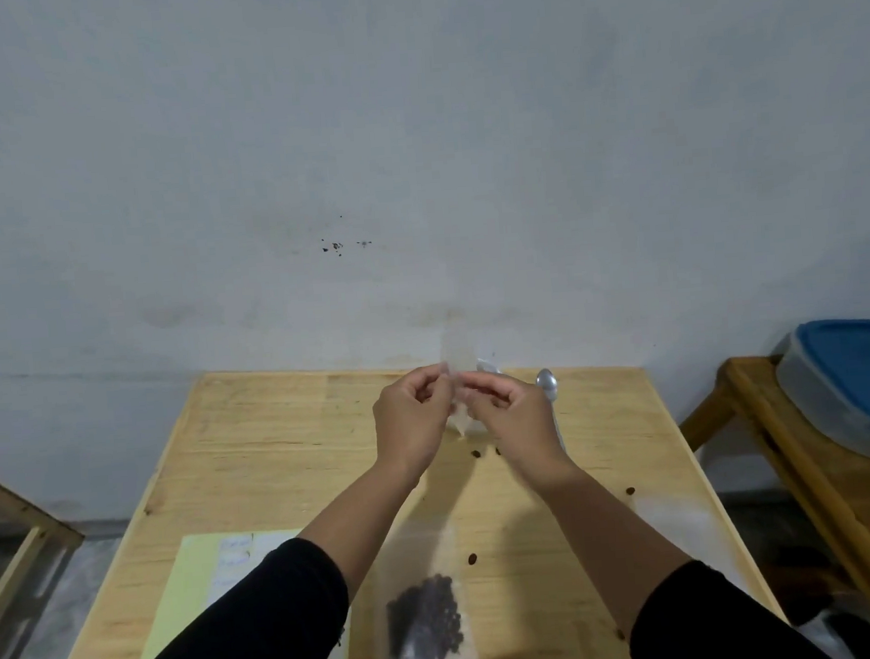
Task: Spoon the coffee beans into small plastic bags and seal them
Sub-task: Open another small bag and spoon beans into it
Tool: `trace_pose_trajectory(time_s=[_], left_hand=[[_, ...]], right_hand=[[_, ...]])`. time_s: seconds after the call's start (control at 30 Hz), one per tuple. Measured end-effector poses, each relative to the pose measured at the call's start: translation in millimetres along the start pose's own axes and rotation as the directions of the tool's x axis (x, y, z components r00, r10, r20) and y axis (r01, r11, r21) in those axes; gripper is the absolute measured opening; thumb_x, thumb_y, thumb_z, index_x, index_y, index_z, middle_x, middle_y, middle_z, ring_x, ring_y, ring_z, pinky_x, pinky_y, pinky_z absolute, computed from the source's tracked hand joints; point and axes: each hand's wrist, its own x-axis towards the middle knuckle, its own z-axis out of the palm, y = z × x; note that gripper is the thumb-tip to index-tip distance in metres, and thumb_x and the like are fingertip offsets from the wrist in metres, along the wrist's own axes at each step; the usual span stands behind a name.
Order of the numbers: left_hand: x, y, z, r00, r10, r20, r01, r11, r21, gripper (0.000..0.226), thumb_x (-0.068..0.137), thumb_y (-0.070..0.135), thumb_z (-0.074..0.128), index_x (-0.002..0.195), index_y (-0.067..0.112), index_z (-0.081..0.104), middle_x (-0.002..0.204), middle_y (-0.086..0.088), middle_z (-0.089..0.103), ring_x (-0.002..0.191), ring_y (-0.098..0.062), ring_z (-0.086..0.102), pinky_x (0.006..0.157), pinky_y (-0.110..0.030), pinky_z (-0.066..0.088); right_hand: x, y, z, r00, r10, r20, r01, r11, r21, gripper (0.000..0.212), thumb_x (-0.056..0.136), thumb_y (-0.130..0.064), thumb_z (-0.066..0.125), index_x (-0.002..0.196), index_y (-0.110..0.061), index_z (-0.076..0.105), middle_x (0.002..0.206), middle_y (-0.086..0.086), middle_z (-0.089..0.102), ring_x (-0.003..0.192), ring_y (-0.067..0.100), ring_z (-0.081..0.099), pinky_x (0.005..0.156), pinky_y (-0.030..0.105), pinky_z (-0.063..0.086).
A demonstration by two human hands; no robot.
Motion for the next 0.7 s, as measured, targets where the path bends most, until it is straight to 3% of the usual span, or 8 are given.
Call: trace_pose_trajectory(time_s=[0.07, 0.13, 0.2, 0.27, 0.37, 0.57, 0.7], left_hand=[[1.4, 1.2, 8.2, 0.999, 0.043, -0.017, -0.041, 0.996, 0.074, 0.024, 0.088, 0.016, 0.058, 0.110, 0.021, 0.068, 0.081, 0.002, 0.071, 0.081, -0.015, 0.069, 0.083, -0.033, 0.055], [1.8, 5.2, 15.2, 0.996, 0.079, -0.040, -0.075, 0.991, 0.112, 0.028, 0.090, 0.014, 0.057, 0.115, 0.025, 0.064, 0.080, 0.005, 0.069, 0.080, -0.010, 0.069, 0.078, -0.018, 0.053], [2.7, 9.2, 19.4, 0.991, 0.124, -0.046, -0.117, 0.984, 0.136, 0.032, 0.090, 0.012, 0.058, 0.116, 0.030, 0.061, 0.080, 0.006, 0.070, 0.075, -0.006, 0.068, 0.070, -0.008, 0.048], [4.1, 11.1, 21.7, 0.982, 0.187, -0.033, -0.179, 0.970, 0.164, 0.032, 0.089, 0.011, 0.058, 0.113, 0.033, 0.059, 0.078, 0.005, 0.070, 0.070, -0.005, 0.067, 0.065, -0.009, 0.048], [7.7, 11.2, 26.9, 0.964, 0.267, -0.015, -0.256, 0.938, 0.232, 0.028, 0.089, 0.009, 0.057, 0.107, 0.031, 0.060, 0.082, 0.008, 0.071, 0.069, -0.005, 0.066, 0.066, -0.014, 0.050], [13.5, 6.4, 33.4, 0.975, 0.221, -0.002, -0.212, 0.937, 0.278, 0.026, 0.089, 0.004, 0.057, 0.105, 0.021, 0.068, 0.086, 0.009, 0.070, 0.078, 0.001, 0.066, 0.072, -0.006, 0.047], [17.6, 5.0, 35.4, 0.975, 0.219, 0.030, -0.215, 0.913, 0.347, 0.029, 0.087, 0.003, 0.059, 0.111, 0.017, 0.068, 0.091, 0.006, 0.070, 0.076, 0.008, 0.060, 0.072, 0.000, 0.042]], right_hand=[[5.4, -0.9, -3.3, 0.995, -0.071, -0.071, 0.063, 0.991, -0.119, 0.024, 0.087, -0.009, 0.062, 0.109, -0.018, 0.064, 0.093, 0.000, 0.071, 0.087, 0.005, 0.065, 0.078, 0.010, 0.049], [9.4, -1.8, -5.9, 0.990, -0.124, -0.063, 0.110, 0.975, -0.192, 0.025, 0.087, -0.011, 0.061, 0.108, -0.024, 0.060, 0.083, -0.006, 0.068, 0.082, 0.006, 0.066, 0.071, 0.005, 0.045], [14.1, -4.1, -9.0, 0.989, -0.146, -0.027, 0.136, 0.964, -0.231, 0.023, 0.088, -0.013, 0.060, 0.104, -0.030, 0.056, 0.076, -0.011, 0.064, 0.075, 0.005, 0.065, 0.066, 0.009, 0.047], [21.4, -3.9, -12.8, 0.981, -0.194, -0.022, 0.184, 0.953, -0.241, 0.028, 0.087, -0.009, 0.057, 0.091, -0.036, 0.054, 0.071, -0.009, 0.059, 0.070, 0.004, 0.061, 0.069, 0.017, 0.050], [31.8, -0.7, -16.5, 0.975, -0.211, -0.073, 0.189, 0.953, -0.236, 0.032, 0.084, -0.003, 0.056, 0.077, -0.034, 0.060, 0.081, 0.002, 0.062, 0.075, 0.011, 0.059, 0.071, 0.023, 0.051], [41.1, 5.0, -24.9, 0.993, -0.120, -0.002, 0.115, 0.957, -0.267, 0.012, 0.084, -0.011, 0.065, 0.088, -0.020, 0.072, 0.095, -0.003, 0.067, 0.081, -0.001, 0.062, 0.069, 0.005, 0.044], [46.2, 9.5, -28.5, 0.997, -0.069, 0.024, 0.073, 0.952, -0.296, 0.012, 0.084, -0.011, 0.065, 0.090, -0.020, 0.072, 0.089, -0.005, 0.070, 0.082, 0.004, 0.064, 0.071, 0.009, 0.047]])
